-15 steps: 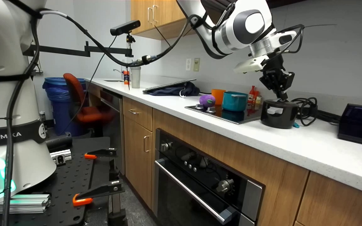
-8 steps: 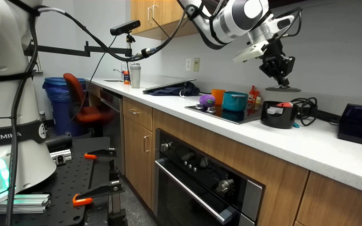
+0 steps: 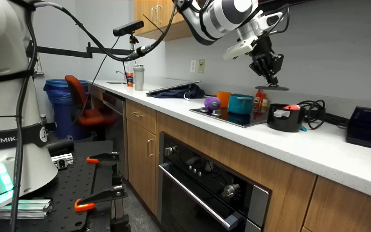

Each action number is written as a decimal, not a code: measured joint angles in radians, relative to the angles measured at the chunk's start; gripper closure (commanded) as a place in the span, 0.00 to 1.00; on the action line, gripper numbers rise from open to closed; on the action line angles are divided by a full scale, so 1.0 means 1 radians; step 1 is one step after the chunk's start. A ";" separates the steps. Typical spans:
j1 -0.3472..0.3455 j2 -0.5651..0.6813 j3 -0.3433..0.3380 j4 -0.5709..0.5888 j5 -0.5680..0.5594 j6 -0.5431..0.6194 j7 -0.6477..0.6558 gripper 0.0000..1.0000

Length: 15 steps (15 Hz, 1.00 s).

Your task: Put the watermelon plush toy on the counter and close the pot

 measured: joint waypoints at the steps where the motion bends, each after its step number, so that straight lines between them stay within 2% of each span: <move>1: 0.007 -0.016 0.001 -0.027 -0.001 0.000 0.000 0.97; 8: 0.045 -0.087 0.003 -0.169 -0.001 0.000 0.000 0.97; 15: 0.005 -0.078 0.073 -0.211 -0.001 0.000 0.000 0.97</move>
